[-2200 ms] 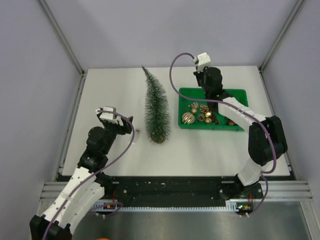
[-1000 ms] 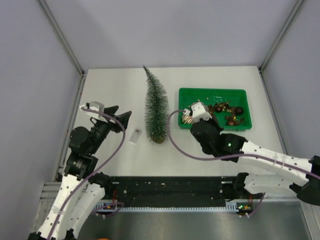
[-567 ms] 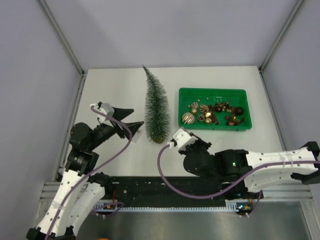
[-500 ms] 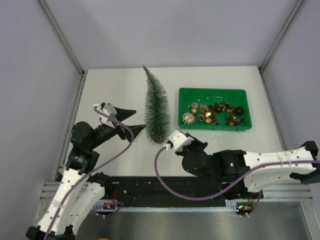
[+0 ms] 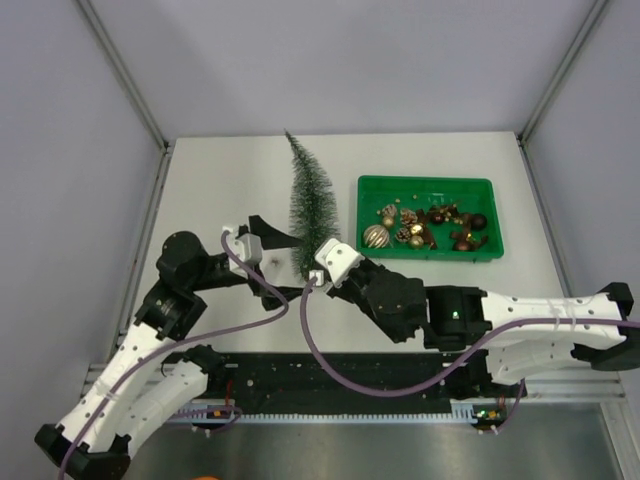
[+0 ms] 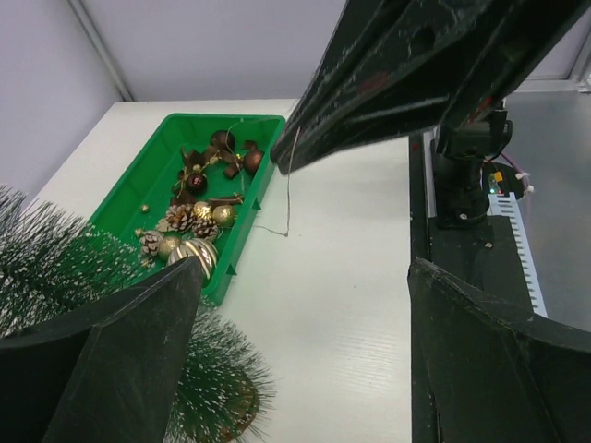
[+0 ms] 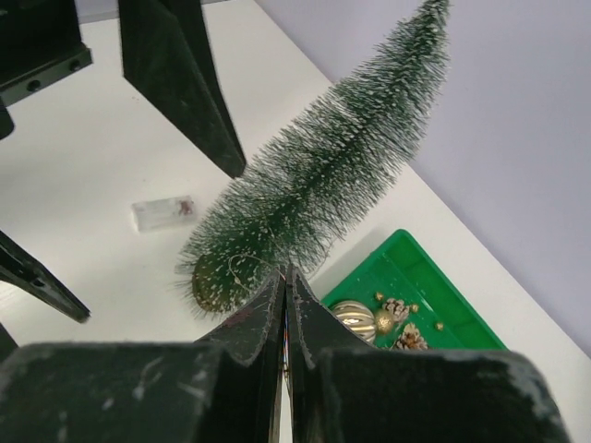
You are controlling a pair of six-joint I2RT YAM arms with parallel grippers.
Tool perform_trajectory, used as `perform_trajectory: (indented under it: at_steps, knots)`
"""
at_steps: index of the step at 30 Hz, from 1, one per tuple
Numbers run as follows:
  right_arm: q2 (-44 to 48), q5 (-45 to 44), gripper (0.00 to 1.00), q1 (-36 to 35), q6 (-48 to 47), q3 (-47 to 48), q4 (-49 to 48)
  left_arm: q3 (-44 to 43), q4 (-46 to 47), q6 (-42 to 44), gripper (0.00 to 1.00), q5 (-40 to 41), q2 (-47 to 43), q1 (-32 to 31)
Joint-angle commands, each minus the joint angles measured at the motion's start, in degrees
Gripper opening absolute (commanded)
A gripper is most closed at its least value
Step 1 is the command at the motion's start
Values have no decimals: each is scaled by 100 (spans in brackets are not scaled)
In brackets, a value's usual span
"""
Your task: Decorate the small christmas tree
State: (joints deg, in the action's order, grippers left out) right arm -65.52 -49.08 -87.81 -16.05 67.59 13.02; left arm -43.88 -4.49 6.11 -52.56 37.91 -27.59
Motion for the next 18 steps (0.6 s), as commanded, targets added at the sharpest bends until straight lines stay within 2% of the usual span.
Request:
perform_trajectory:
  at_steps: [1, 9, 12, 14, 17, 18]
  knots:
    - [-207, 531, 0, 124, -56, 272, -317, -305, 387, 181, 99, -18, 260, -193]
    - [-225, 557, 0, 185, -100, 290, -370, -226, 616, 162, 98, 79, 638, -536]
    - [-198, 549, 0, 185, -73, 246, -361, -226, 756, 198, 94, 254, 735, -624]
    - [-163, 549, 0, 185, -47, 228, -344, -226, 923, 180, 86, 377, 796, -616]
    - [-128, 514, 0, 185, -29, 176, -335, -253, 968, 180, 58, 456, 823, -624]
    - [-102, 496, 0, 177, -29, 158, -317, -253, 959, 171, 44, 483, 797, -616]
